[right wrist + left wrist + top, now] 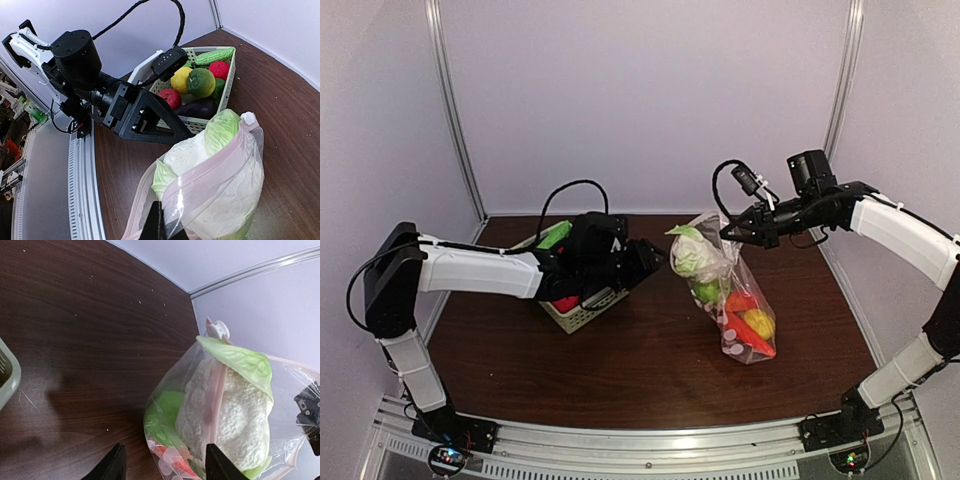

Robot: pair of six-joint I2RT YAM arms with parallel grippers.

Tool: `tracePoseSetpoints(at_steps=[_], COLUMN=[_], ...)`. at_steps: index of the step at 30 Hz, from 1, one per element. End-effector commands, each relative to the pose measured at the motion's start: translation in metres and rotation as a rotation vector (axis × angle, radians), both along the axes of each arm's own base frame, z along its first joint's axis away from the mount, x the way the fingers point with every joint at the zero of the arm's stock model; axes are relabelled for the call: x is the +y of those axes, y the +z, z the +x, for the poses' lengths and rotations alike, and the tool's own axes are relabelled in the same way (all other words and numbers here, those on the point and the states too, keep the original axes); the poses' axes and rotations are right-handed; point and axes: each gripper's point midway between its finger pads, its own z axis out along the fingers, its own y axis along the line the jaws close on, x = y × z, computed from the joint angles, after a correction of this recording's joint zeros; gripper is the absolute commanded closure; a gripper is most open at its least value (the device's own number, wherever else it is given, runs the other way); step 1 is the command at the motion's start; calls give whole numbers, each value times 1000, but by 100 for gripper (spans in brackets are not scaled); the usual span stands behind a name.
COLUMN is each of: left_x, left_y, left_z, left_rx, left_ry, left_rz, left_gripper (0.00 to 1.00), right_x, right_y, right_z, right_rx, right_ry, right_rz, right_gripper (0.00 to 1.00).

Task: Place the food in the zip-top bag and seal the zipper
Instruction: Place the fake vegetable in the zipper food storage bag, then adjust the zipper food storage bag at the center of the board.

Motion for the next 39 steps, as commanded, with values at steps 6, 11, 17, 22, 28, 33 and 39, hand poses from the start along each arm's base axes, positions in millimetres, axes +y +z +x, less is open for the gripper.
tracePoseSetpoints(at_steps=[6,11,17,22,28,33,39], left_x=[-27,8,-25,-41,-36,-44,-67], left_y=[13,27,37,11,0,-9,-31], left_z=[-8,-2,-17,-24,-21,-21,-16], left_rx=[2,-29,-61,20,52,67,120], left_ry=[-114,69,-88,-149,-109,-139,-214], left_rz=[-89,-68,-70,-54,-40,-31,-43], left_gripper=[51,50,50,57,74,74,88], right_x=[3,1,2,0,0,0,0], right_y=[5,2,0,-1,2,2,-4], right_z=[0,1,1,0,-1,-1,0], right_rx=[-31,-37,-35,-52,-57,-55,-47], right_ry=[10,-1,3,0,-1,0,1], right_rz=[6,-8,-8,-32,-24,-23,-28], right_gripper=[98,98,98,98,98,98,98])
